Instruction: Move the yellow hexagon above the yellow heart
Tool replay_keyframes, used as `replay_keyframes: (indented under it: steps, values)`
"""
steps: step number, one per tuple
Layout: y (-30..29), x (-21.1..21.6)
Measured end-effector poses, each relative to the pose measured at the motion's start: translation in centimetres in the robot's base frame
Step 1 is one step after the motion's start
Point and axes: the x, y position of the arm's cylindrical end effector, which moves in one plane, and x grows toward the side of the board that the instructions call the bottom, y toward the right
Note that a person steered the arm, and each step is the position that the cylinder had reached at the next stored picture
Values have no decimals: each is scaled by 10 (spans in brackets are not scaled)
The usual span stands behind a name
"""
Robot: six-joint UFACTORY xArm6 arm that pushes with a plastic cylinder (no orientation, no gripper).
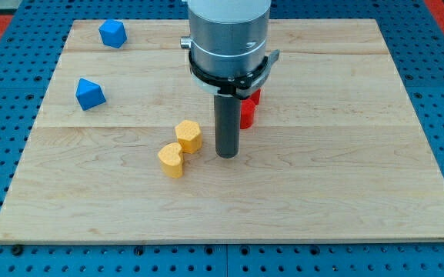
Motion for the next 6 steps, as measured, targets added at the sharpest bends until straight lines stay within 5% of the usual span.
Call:
replay_keyframes:
  steps: [3,4,6]
  values:
    - [-33,-23]
    - [-36,-64]
    - [-130,-102]
